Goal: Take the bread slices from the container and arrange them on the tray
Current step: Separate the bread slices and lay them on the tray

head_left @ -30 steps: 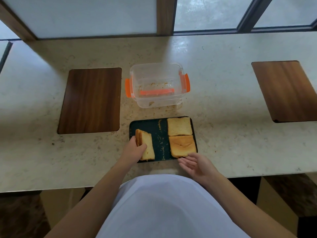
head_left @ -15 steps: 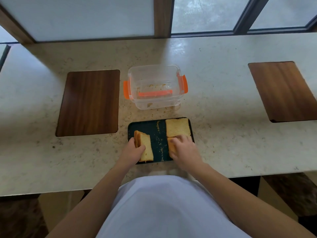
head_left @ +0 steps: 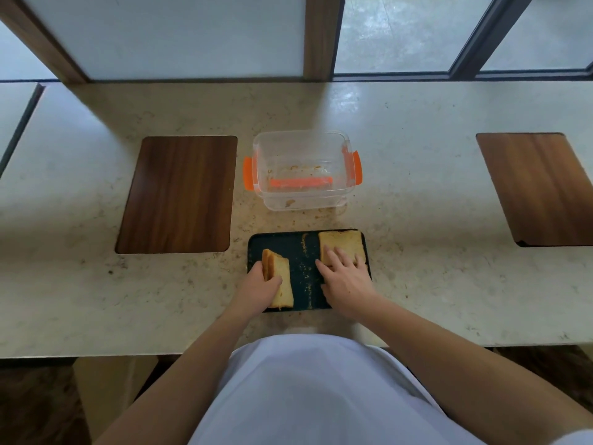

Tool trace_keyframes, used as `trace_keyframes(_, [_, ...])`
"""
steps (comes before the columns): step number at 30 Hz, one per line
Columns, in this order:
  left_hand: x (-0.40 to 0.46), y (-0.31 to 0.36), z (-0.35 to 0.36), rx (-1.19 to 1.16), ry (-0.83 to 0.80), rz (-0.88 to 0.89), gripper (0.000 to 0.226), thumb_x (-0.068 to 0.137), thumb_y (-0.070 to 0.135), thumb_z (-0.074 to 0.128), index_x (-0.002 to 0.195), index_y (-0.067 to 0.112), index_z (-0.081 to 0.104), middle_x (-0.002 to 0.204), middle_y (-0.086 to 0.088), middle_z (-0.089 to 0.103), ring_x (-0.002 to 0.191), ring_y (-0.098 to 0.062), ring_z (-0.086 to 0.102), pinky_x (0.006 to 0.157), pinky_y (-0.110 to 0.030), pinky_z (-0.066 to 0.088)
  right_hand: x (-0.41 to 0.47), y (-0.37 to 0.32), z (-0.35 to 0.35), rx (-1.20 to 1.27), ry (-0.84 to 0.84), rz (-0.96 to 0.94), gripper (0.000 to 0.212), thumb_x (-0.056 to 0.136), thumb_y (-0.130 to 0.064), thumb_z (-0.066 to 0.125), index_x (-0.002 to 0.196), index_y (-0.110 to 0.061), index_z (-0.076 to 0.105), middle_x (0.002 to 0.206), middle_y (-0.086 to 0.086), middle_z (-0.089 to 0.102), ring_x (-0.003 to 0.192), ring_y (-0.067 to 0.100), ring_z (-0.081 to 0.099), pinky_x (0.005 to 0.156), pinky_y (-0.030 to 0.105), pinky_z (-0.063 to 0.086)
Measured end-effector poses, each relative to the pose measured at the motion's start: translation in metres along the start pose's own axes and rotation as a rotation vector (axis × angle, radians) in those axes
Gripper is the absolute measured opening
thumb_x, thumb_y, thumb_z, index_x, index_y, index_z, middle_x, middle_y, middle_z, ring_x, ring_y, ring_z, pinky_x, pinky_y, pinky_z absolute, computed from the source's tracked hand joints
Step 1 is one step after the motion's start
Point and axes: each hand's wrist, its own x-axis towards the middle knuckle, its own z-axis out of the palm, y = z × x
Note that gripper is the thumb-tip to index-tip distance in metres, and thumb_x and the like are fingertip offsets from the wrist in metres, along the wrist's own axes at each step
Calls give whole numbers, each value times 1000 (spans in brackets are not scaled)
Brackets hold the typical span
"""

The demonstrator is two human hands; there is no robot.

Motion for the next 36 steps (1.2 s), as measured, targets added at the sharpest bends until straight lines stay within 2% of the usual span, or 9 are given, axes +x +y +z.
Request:
trace_keyframes(5, [-4, 5, 0, -270, -54, -48, 37, 100, 53, 32, 115, 24, 50, 102, 2, 60, 93, -17, 61, 68, -33, 57, 12, -33, -7, 475, 177, 126, 63, 96, -57, 51, 150, -24, 47, 155, 5, 45, 139, 26, 45, 109, 46, 45])
trace_keyframes(9, [-7, 1, 3, -223, -58, 31, 30, 102, 45, 37, 115, 25, 55, 103, 0, 63, 96, -19, 62, 82, -45, 59, 22, -57, -15, 936, 1, 258, 102, 73, -86, 50, 152, -22, 42, 145, 0, 55, 120, 13, 57, 91, 31, 51])
trace_keyframes(14, [-9, 2, 4, -213, -38, 38, 27, 103, 41, 38, 115, 23, 54, 103, -1, 61, 96, -19, 61, 83, -47, 59, 18, -52, -2, 988, -117, 313, 85, 82, -70, 65, 148, -20, 46, 126, -5, 64, 101, 6, 59, 68, 18, 46])
trace_keyframes(17, [-7, -4, -2, -193, 19, 46, 30, 104, 37, 36, 115, 18, 56, 100, -1, 61, 91, -17, 60, 78, -40, 57, 14, -37, 2, 1076, -120, 369, 59, 92, -48, 66, 141, -20, 52, 117, -8, 66, 98, 7, 65, 79, 29, 60])
trace_keyframes(23, [-8, -5, -2, -212, -23, 56, 27, 97, 43, 54, 119, 28, 49, 100, 15, 57, 86, -9, 60, 53, -17, 53, 9, -53, -14, 1077, -165, 277, 103, 60, -83, 68, 144, -29, 45, 119, -16, 57, 101, 5, 63, 73, 22, 52])
trace_keyframes(28, [-1, 6, 0, -162, -38, 23, 39, 89, 53, 61, 115, 26, 51, 102, 5, 62, 89, -17, 65, 70, -40, 63, 13, -49, -10, 1058, -140, 314, 32, 85, -41, 75, 111, -36, 58, 102, -15, 67, 91, 3, 67, 74, 26, 60])
trace_keyframes(31, [4, 2, -5, -196, -44, -9, 30, 94, 36, 61, 119, 21, 51, 102, 4, 60, 91, -18, 62, 68, -39, 62, 9, -34, -12, 1047, -128, 420, 35, 93, -27, 67, 127, -22, 60, 97, -11, 66, 84, 5, 66, 68, 26, 60])
trace_keyframes(34, [7, -9, -9, -210, -28, -50, 34, 96, 17, 55, 129, 14, 50, 100, 4, 56, 86, -13, 57, 43, -17, 51, 7, -26, -18, 1050, -130, 473, 42, 97, -24, 65, 137, -16, 58, 92, -14, 62, 76, 1, 60, 56, 17, 50])
trace_keyframes(36, [7, -13, -12, -245, -27, -74, 36, 96, 16, 55, 131, 13, 49, 104, 1, 57, 87, -15, 58, 42, -17, 49, 7, -25, -24, 1106, -149, 488, 42, 97, -23, 65, 138, -15, 57, 95, -12, 63, 83, 3, 63, 59, 19, 51])
